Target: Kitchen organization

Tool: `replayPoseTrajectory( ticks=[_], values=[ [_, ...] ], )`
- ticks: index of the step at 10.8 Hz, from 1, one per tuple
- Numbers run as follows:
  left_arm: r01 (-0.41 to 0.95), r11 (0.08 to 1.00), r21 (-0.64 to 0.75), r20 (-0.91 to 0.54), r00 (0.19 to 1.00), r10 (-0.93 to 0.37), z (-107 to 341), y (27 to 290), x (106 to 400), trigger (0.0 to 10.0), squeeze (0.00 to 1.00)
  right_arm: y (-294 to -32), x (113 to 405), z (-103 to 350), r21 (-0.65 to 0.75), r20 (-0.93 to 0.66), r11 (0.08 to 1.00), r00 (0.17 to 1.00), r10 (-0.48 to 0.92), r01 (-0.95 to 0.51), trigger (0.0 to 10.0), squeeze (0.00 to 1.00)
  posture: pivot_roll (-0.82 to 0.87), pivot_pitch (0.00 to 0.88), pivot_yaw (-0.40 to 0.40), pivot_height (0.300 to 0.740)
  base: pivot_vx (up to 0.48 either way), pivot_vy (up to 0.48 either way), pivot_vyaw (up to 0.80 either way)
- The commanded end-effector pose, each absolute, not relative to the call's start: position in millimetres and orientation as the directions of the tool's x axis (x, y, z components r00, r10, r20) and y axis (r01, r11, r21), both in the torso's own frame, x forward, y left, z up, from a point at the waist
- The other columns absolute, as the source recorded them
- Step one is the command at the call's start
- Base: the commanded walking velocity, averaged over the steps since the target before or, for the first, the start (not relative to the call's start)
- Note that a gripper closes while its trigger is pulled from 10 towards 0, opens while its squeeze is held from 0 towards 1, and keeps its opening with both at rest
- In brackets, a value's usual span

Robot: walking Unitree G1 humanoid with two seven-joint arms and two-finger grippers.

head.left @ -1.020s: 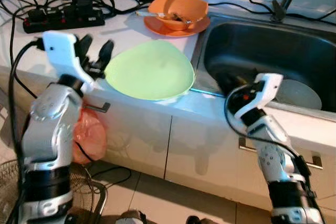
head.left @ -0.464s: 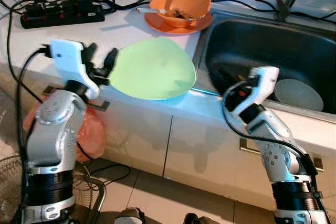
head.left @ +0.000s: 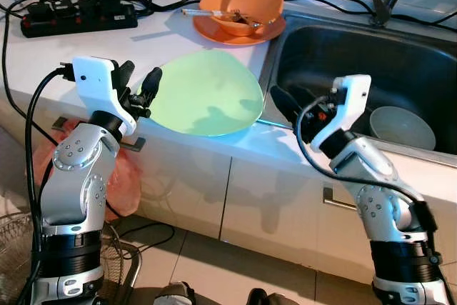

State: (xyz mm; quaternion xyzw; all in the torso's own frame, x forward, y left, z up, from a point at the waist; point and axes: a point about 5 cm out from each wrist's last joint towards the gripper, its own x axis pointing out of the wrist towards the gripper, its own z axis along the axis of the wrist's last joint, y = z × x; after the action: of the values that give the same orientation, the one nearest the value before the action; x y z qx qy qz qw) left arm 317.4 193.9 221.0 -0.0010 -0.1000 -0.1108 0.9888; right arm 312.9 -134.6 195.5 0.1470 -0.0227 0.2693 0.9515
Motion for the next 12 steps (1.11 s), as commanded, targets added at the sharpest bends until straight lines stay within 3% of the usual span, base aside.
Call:
replayPoseTrajectory(
  ticks=[1,2,3,4,7,8,9,11,12],
  values=[
    [0.223,0.975,0.018,0.204,0.953,-0.222,221.8,191.4,318.4,10.0,0.0,-138.3,312.0,195.7,0.284,0.072,0.821,0.865,0.497,-0.495,10.0,1.0,0.17,0.15,-0.048,0.74,0.0,0.0,0.0],
    [0.229,0.973,0.018,0.205,0.952,-0.228,221.6,189.1,319.1,10.0,0.0,-137.9,310.2,192.1,0.322,0.013,0.821,0.869,0.494,-0.472,10.0,1.0,0.16,0.151,-0.052,0.74,0.0,0.0,0.0],
    [0.231,0.973,0.017,0.206,0.951,-0.23,221.5,188.4,319.4,10.0,0.0,-137.4,309.5,191.9,0.334,0.003,0.819,0.87,0.493,-0.466,10.0,0.93,0.16,0.151,-0.052,0.74,0.0,0.0,0.0],
    [0.234,0.972,0.016,0.208,0.95,-0.232,221.0,187.3,319.8,10.0,0.0,-137.2,309.0,191.4,0.352,-0.026,0.824,0.875,0.483,-0.444,10.0,0.0,0.15,0.151,-0.055,0.74,0.0,0.0,0.0],
    [0.239,0.971,0.014,0.191,0.953,-0.237,215.4,186.3,319.9,10.0,0.0,-134.4,310.9,195.8,0.409,-0.064,0.807,0.869,0.491,-0.426,10.0,0.0,0.16,0.151,-0.058,0.74,0.0,0.0,0.0],
    [0.232,0.973,0.019,0.169,0.958,-0.231,211.5,190.0,318.4,10.0,0.0,-151.2,318.9,202.5,0.198,0.001,0.921,0.94,0.341,-0.335,10.0,0.0,0.16,0.152,-0.058,0.74,0.0,0.0,0.0],
    [0.231,0.973,0.02,0.17,0.958,-0.231,212.5,191.6,317.1,10.0,0.0,-167.1,325.3,208.9,-0.041,0.072,0.975,0.973,0.22,-0.218,10.0,0.0,0.16,0.152,-0.057,0.74,0.0,0.0,0.0],
    [0.227,0.974,0.009,0.174,0.959,-0.225,215.0,193.3,315.9,10.0,0.0,-180.6,330.6,220.6,-0.247,0.175,0.966,0.977,0.119,-0.073,10.0,0.0,0.17,0.151,-0.057,0.74,0.0,0.0,0.0],
    [0.23,0.973,-0.025,0.181,0.958,-0.222,218.3,193.4,313.0,10.0,0.0,-183.5,331.8,218.6,-0.244,0.197,0.969,0.977,0.085,-0.035,10.0,0.0,0.17,0.151,-0.054,0.74,0.0,0.0,0.0]
  ],
)
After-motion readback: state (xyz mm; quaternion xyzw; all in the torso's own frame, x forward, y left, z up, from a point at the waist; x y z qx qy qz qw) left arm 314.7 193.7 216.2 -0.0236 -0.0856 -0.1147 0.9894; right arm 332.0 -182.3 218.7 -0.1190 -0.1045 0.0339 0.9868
